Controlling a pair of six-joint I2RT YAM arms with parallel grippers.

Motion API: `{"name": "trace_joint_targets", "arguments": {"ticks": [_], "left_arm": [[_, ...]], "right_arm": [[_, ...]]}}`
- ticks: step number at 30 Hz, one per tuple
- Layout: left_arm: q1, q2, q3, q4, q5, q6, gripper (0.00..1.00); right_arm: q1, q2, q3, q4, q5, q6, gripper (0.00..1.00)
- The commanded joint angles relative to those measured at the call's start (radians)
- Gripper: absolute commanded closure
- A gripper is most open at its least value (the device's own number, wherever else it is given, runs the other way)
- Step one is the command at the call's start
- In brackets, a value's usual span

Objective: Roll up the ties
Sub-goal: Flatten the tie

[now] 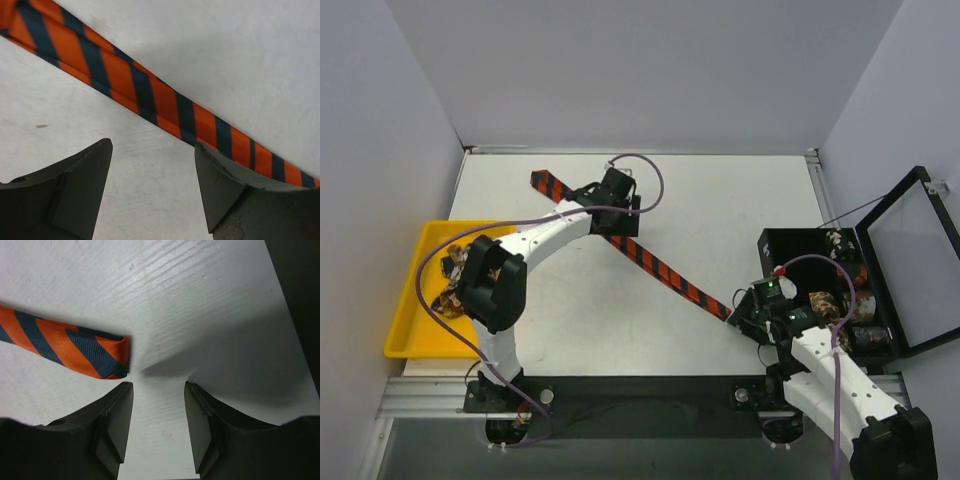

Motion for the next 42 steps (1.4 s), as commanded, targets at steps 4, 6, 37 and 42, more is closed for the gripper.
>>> {"name": "trace_joint_targets", "arguments": {"ticks": [4,6,37,42], "left_arm": [[-0.064,-0.099,-0.136,0.166,0.233,-0.019,0.22],[-0.073,-0.105,-0.170,0.208,0.274,-0.030,0.22],[-0.284,0.058,-0.074,0.280,0.422,-0.047,0.35],[-0.315,0.084,-0.054,0.282,0.428,-0.062,0.42]], "right_arm": [[-0.020,-0.023,-0.062,0.159,-0.027,0.083,0.56],[-0.019,-0.020,-0.072,0.190,-0.027,0.098,0.58],[-0.022,0.144,-0.069,0.205,-0.010,0.074,1.00],[-0.020,0.153,-0.059,0.198,-0.012,0.065,1.00]]}}
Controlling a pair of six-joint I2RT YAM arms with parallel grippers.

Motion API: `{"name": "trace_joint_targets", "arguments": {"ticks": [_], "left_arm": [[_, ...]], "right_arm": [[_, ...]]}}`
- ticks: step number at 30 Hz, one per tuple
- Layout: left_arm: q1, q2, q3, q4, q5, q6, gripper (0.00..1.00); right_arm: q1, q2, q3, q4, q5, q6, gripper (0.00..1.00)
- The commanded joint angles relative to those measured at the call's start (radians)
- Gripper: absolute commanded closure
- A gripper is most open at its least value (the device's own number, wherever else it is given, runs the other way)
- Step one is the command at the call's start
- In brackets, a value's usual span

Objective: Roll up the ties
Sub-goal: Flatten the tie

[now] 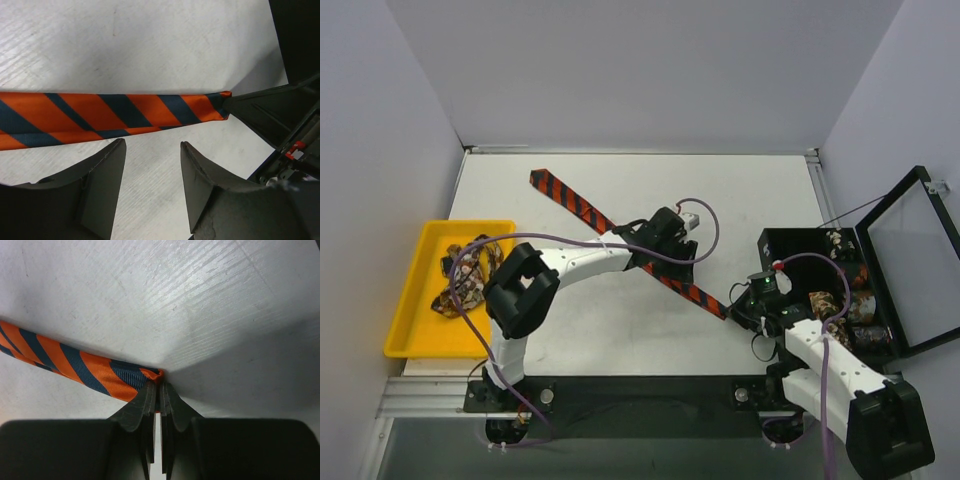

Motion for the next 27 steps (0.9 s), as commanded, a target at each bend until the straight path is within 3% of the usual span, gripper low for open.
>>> {"name": "trace_joint_targets", "arguments": {"ticks": [1,10,21,23,24,27], "left_arm": [[-0.023,0.023,0.058,0.035,0.019,-0.015,0.43],[-0.057,0.089,0.101,0.031,-0.001,-0.035,0.54],[-0.065,0.101,0.101,-0.032,-0.090,-0.022,0.54],[-0.063,0.074,0.113,-0.071,-0.127,0.022,0.50],[-0.060,0.046,0.131,-0.094,-0.189,0.040,0.41],[-0.049,0.020,0.232,-0.239,-0.347,0.096,0.27]], "right_arm": [[-0.004,0.028,-0.002,-0.092,0.019,-0.028,1.00],[-0.004,0.028,0.010,-0.114,0.019,-0.040,1.00],[-0.002,0.040,0.010,-0.120,0.023,-0.045,1.00],[-0.002,0.040,0.021,-0.125,0.023,-0.052,1.00],[-0.002,0.035,0.024,-0.134,0.023,-0.057,1.00],[-0.002,0.026,0.041,-0.160,0.031,-0.077,1.00]]}}
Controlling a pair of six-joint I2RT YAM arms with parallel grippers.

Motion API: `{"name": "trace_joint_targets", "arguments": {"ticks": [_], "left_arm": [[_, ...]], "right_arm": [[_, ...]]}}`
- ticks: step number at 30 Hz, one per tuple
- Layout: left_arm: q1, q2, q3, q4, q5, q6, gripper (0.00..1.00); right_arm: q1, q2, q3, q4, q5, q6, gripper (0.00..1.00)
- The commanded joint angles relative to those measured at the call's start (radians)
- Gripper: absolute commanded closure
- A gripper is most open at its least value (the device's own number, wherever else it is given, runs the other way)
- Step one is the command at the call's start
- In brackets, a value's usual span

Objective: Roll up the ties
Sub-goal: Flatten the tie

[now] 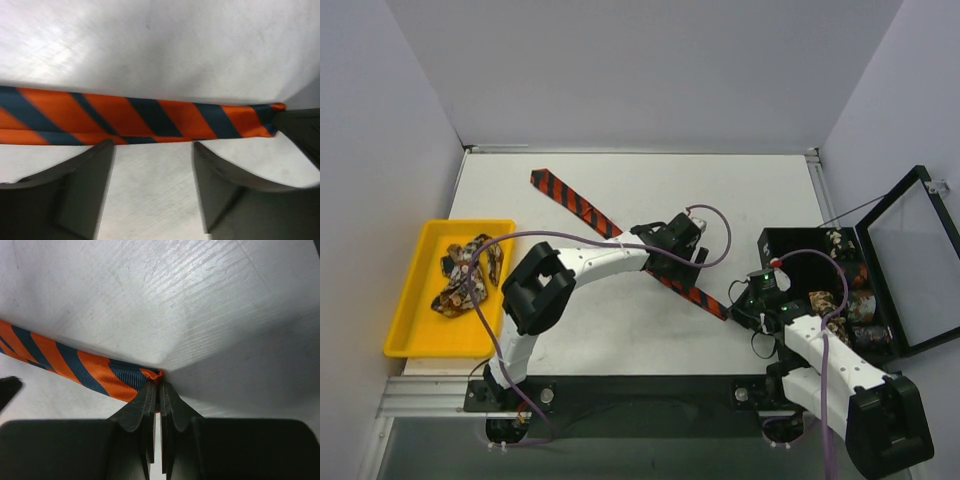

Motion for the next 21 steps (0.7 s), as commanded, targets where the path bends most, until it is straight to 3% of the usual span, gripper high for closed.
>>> {"name": "trace_joint_targets", "arguments": {"ticks": [1,3,6,10,15,18,21], "left_arm": [[0.009,-0.094,0.137,-0.151,-0.208,0.090,0.13],[0.008,-0.103,0.157,-0.173,-0.229,0.195,0.03],[0.008,-0.109,0.137,-0.176,-0.178,0.396,0.03],[-0.004,-0.126,0.065,-0.120,-0.117,0.790,0.03],[0.000,-0.121,0.002,-0.098,-0.034,1.030,0.03],[0.011,-0.106,-0.007,-0.099,0.002,1.084,0.03],[0.057,-0.123,0.010,-0.095,0.024,0.977,0.07]], "right_arm": [[-0.004,0.006,0.022,-0.142,0.035,-0.055,1.00],[-0.002,0.017,0.045,-0.163,0.034,-0.073,1.00],[0.003,0.047,0.073,-0.189,0.017,-0.110,1.00],[0.004,0.086,0.114,-0.206,-0.020,-0.162,1.00],[0.004,0.121,0.162,-0.235,-0.034,-0.210,1.00],[0.004,0.123,0.194,-0.247,-0.049,-0.215,0.79],[0.013,0.111,0.269,-0.299,-0.048,-0.273,0.57]]}}
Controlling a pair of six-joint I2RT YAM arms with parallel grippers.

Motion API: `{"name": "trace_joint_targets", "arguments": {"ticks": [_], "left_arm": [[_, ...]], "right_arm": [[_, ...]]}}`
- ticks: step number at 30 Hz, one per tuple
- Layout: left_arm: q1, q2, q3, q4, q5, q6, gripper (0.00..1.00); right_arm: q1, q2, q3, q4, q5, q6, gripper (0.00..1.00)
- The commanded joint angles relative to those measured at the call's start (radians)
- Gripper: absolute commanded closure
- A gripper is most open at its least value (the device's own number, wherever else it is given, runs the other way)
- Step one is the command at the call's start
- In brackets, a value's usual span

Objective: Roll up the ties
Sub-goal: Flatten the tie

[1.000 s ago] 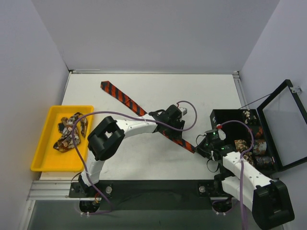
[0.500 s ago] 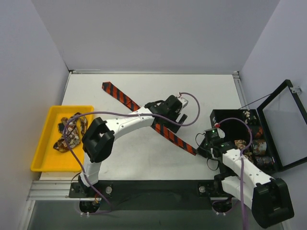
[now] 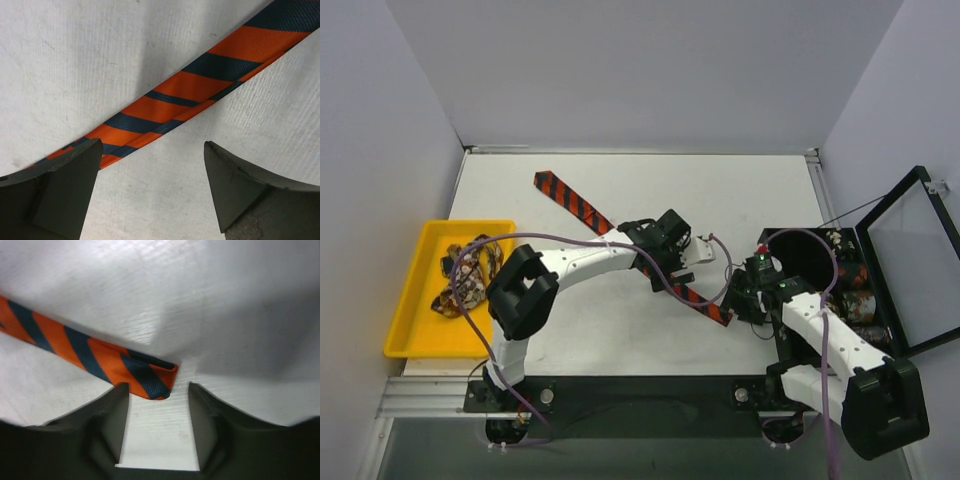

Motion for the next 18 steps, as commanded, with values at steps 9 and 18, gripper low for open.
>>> {"name": "trace_joint_targets", "arguments": {"ticks": [9,18], "left_arm": [[0.329,-0.245,-0.103,0.020,0.032,-0.620,0.07],[0.571,-0.487,-0.320,0.011,0.015,-0.797,0.03]], "right_arm": [[0.155,0.145,0.423,-0.198,-0.028,-0.462,0.08],[0.305,0.507,0.643,-0.258,0.026,-0.690,0.09]]}}
